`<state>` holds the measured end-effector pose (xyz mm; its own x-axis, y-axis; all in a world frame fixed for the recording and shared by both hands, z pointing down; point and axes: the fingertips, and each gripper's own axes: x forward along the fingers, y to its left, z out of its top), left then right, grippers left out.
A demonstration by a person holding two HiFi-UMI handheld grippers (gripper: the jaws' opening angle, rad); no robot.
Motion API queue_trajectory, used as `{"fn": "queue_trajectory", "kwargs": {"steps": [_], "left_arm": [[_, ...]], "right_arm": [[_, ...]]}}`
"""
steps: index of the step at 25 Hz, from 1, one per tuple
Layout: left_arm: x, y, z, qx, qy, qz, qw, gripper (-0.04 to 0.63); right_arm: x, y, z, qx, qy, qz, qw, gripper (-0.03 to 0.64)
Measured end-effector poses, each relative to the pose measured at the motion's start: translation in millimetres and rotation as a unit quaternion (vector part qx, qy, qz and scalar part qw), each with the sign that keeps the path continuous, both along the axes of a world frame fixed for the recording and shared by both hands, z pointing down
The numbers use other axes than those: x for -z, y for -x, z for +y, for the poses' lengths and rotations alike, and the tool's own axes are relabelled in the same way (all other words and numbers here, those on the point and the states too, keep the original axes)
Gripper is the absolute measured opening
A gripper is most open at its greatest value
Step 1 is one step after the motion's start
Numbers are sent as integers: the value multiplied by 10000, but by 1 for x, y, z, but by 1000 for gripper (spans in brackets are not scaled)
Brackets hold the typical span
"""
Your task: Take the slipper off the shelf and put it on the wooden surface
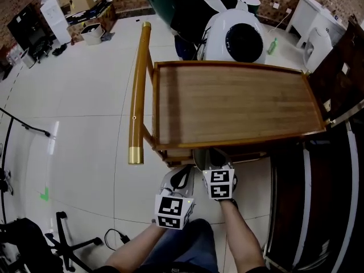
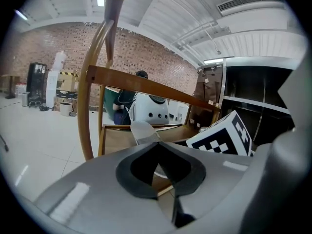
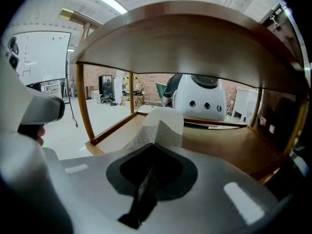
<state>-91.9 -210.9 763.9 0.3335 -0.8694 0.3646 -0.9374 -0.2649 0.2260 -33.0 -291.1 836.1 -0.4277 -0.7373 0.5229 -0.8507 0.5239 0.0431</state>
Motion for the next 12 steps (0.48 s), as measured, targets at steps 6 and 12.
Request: {"fn": "queue_trajectory", "kwargs": {"steps": [6,12], "left_arm": [[1,5,-8,19,-13,-16,10000,6],[3,12,-13,71,-16,-59,10000,6]], "right_arm": [[-3,11,-39,-36,-87,76,9999,12],[-13,20,-53,-46,-100,269,9996,23]]}}
